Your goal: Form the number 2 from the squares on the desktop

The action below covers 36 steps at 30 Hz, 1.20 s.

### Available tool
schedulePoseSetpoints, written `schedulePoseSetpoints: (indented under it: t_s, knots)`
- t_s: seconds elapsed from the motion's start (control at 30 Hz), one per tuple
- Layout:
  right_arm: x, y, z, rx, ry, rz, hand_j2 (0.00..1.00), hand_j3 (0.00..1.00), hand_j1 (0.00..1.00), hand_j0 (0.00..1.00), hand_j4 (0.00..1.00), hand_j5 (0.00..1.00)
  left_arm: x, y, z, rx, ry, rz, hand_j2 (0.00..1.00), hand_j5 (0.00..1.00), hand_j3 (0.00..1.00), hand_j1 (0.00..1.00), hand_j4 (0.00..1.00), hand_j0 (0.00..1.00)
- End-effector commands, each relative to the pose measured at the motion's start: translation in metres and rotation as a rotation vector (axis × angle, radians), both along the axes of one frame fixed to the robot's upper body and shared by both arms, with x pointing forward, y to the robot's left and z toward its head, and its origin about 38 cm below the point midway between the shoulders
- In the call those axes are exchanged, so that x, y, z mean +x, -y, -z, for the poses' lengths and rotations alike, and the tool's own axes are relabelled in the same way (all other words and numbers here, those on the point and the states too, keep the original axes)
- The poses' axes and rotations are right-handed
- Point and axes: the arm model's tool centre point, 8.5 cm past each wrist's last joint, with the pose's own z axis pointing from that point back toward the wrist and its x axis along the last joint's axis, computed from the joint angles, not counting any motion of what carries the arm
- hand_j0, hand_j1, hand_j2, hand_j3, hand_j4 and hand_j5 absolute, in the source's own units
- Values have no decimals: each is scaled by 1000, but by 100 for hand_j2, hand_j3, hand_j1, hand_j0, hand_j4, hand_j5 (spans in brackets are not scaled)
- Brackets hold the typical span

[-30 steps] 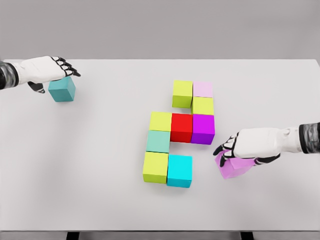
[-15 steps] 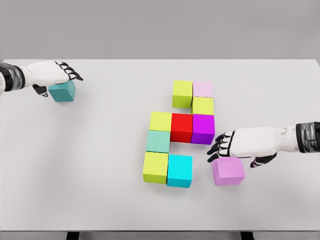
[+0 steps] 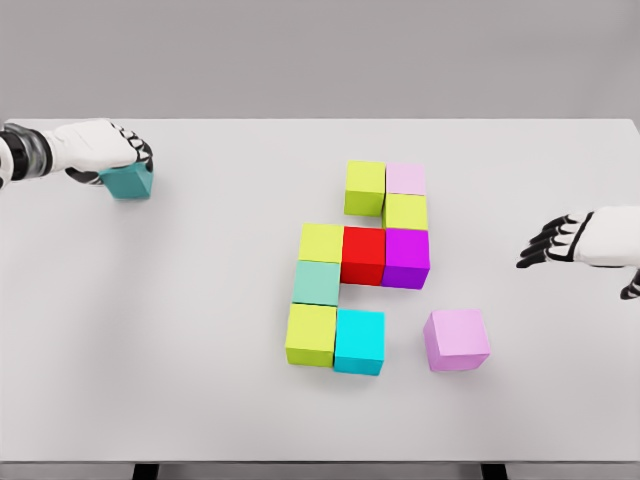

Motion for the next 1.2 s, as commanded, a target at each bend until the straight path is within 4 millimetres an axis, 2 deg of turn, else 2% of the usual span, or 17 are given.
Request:
schedulePoseSetpoints:
  t_s: [0.0, 0.1, 0.3, 0.33, 0.43, 0.57, 0.7, 0.73, 0.8, 0.9, 1.17]
  knots:
    - [-15, 18, 38, -75, -108, 28, 100, 100, 100, 100, 100, 100, 0, 1, -1, -8, 2, 0, 65, 65, 65, 65, 65, 65]
    - [-19, 18, 47, -142, -103, -3, 100, 100, 100, 100, 100, 100, 3, 8, -7, -13, 16, 14, 65, 65, 65, 65, 65, 65]
    - [-14, -8, 70, -172, -133, -103, 100, 100, 100, 100, 100, 100, 12, 41, -12, -33, 28, 66, 66, 66, 66, 66, 66, 66]
    - [-13, -11, 71, -173, -130, -111, 100, 100, 100, 100, 100, 100, 13, 42, -13, -33, 28, 67, 66, 66, 66, 66, 66, 66]
    - [-18, -23, 73, -167, -130, -154, 100, 100, 100, 100, 100, 100, 17, 63, -15, -47, 33, 98, 66, 66, 66, 66, 66, 66]
    - [-18, -25, 72, -158, -129, -155, 100, 100, 100, 100, 100, 100, 20, 87, -18, -57, 37, 141, 66, 66, 66, 66, 66, 66]
    - [-15, -36, 73, -135, -128, -180, 100, 100, 100, 100, 100, 100, 16, 107, -22, -53, 43, 197, 66, 66, 66, 66, 66, 66]
    - [-14, -40, 74, -128, -129, -189, 100, 100, 100, 100, 100, 100, 15, 121, -21, -60, 44, 226, 66, 66, 66, 66, 66, 66]
    - [-13, -44, 74, -115, -131, -194, 100, 100, 100, 100, 100, 100, 14, 133, -23, -66, 48, 254, 66, 66, 66, 66, 66, 66]
    - [-12, -47, 73, -98, -134, -193, 100, 100, 100, 100, 100, 100, 12, 146, -28, -75, 61, 288, 66, 66, 66, 66, 66, 66]
    - [-10, -59, 75, -72, -138, -218, 100, 100, 100, 100, 100, 100, 10, 176, -27, -85, 51, 331, 66, 66, 66, 66, 66, 66]
